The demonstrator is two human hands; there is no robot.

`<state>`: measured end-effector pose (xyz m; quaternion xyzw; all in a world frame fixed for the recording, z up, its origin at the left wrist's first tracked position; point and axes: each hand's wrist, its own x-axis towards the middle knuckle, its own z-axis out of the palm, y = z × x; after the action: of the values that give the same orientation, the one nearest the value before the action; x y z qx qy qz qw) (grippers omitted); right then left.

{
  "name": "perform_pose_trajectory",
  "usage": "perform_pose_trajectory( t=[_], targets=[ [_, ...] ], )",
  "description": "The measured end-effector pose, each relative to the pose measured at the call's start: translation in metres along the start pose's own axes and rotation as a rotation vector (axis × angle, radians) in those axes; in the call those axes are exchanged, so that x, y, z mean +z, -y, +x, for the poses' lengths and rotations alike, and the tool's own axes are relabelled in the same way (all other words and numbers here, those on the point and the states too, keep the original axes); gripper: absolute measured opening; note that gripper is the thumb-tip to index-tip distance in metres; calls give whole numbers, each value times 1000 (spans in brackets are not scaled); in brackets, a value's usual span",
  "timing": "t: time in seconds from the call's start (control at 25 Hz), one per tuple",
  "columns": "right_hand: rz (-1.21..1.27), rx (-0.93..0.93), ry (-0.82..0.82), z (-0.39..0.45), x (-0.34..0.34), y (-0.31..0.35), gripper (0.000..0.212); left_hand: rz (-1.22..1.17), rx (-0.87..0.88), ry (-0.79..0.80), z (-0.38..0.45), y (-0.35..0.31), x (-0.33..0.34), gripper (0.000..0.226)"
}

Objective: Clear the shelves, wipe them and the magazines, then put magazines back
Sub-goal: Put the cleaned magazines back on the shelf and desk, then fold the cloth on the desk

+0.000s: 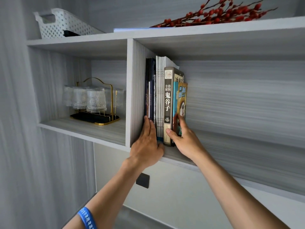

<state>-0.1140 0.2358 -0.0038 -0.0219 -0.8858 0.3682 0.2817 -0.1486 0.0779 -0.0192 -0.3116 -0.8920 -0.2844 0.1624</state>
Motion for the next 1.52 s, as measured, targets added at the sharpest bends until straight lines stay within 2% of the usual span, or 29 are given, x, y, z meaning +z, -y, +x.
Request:
perform_pose_trajectory(
  t=[0.12,0.24,0.32,0.4,0.48,0.52,0.56,0.64,0.76,0.84,0.88,0.96,1.12,1.2,1.32,1.4,1.52],
  targets=[
    [-118,-5,-44,-6,1,2,74,91,26,-67,-7,2,3,75],
    [-365,-47,-98,-10,2,8,78,139,16,65,0,9,-2,78],
    [-459,-74,-172,-20,4,18,76,90,16,62,1,11,-8,76],
    [-395,-82,-307,-45,8,26,69,-11,115,-110,-16,13,-7,62],
    [-342,-221,-365,-88,24,26,63,-189,217,-367,-64,28,12,51],
    [-317,-318,-378,-113,35,21,59,-279,208,-458,-99,42,28,47],
    [-277,-382,-374,-141,50,14,54,-349,134,-481,-139,59,49,46],
    [-181,-369,-300,-199,84,-10,48,-412,-130,-381,-221,104,101,44],
    [-48,-49,-40,-304,157,-67,46,-296,-586,-13,-336,187,178,52],
    [-4,149,110,-377,204,-109,45,-138,-763,266,-384,236,208,51],
    [11,207,193,-413,223,-130,45,-63,-801,338,-395,256,219,53],
    [1,307,299,-470,244,-161,45,24,-819,401,-391,286,231,61],
    [-37,484,379,-537,264,-181,58,124,-843,591,-360,340,270,83],
    [-53,529,348,-550,272,-181,59,217,-791,702,-361,357,288,79],
    [-108,554,361,-551,283,-176,57,383,-627,776,-360,366,298,65],
    [-144,573,352,-549,290,-177,52,325,-628,813,-360,366,298,62],
    [-123,606,386,-549,296,-178,48,39,-753,827,-381,323,291,51]
  ],
)
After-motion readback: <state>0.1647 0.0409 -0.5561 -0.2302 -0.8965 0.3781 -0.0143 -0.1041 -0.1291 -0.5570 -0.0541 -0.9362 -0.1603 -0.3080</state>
